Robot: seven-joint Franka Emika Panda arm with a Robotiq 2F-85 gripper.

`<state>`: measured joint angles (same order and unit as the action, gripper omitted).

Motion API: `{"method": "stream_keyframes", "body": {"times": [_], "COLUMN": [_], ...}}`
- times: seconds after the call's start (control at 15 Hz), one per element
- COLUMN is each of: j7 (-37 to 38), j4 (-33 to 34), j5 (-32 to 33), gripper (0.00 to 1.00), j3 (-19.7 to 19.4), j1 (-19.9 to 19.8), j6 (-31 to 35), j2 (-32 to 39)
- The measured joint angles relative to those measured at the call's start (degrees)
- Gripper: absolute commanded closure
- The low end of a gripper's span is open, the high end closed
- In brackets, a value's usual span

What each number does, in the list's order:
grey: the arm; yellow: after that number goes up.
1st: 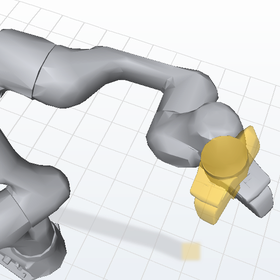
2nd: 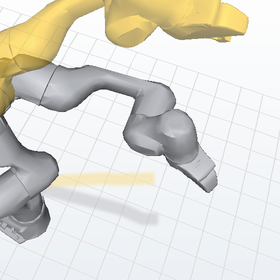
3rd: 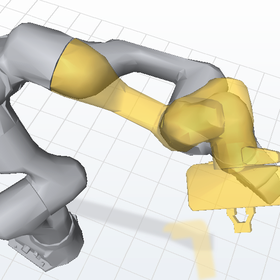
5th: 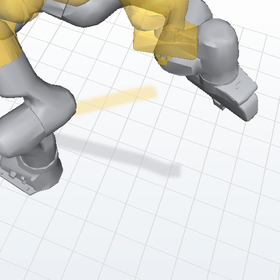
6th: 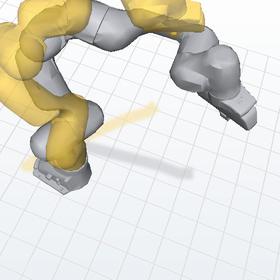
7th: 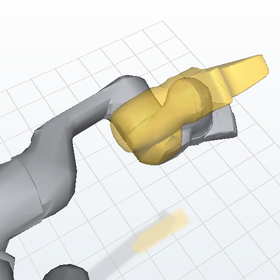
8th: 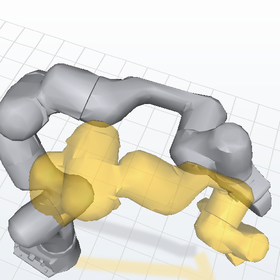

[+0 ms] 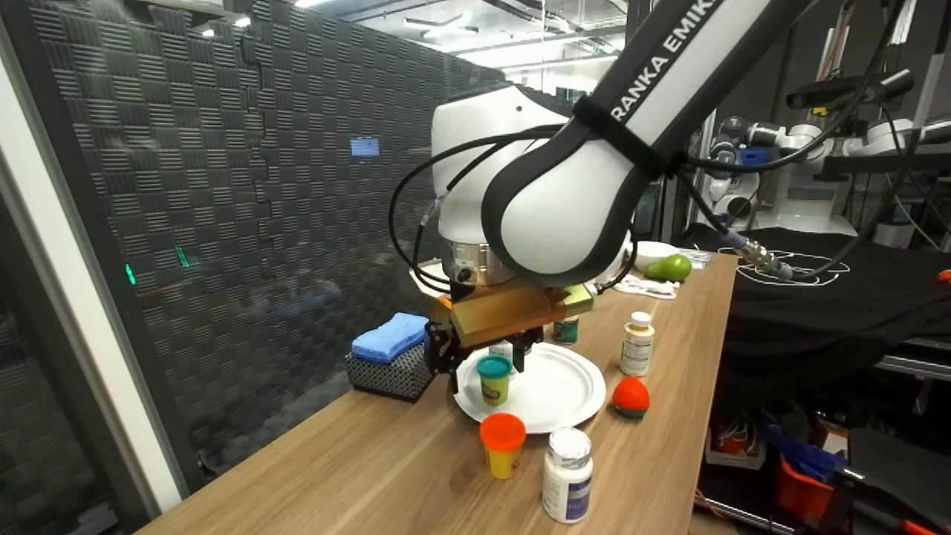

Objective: Pick up all the smaller bottles and the orange object, and put them in the plate

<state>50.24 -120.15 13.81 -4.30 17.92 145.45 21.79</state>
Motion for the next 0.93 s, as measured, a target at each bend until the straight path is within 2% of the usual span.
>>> {"method": "stream_keyframes", "body": {"times": [0.27,0.4,0.93], "j7": [8.4,10.6,11.6], "j4": [-3.2,-5.0,-9.9], "j5": [5.2,6.1,6.2], "gripper": [0.0,0.0,0.0], "j3": [0.7,2.0,5.5], "j1": [3.9,4.4,4.0], "j6": [-0.4,-0.7,-0.6], "j2": [-3.8,-5.2,-6.5]}}
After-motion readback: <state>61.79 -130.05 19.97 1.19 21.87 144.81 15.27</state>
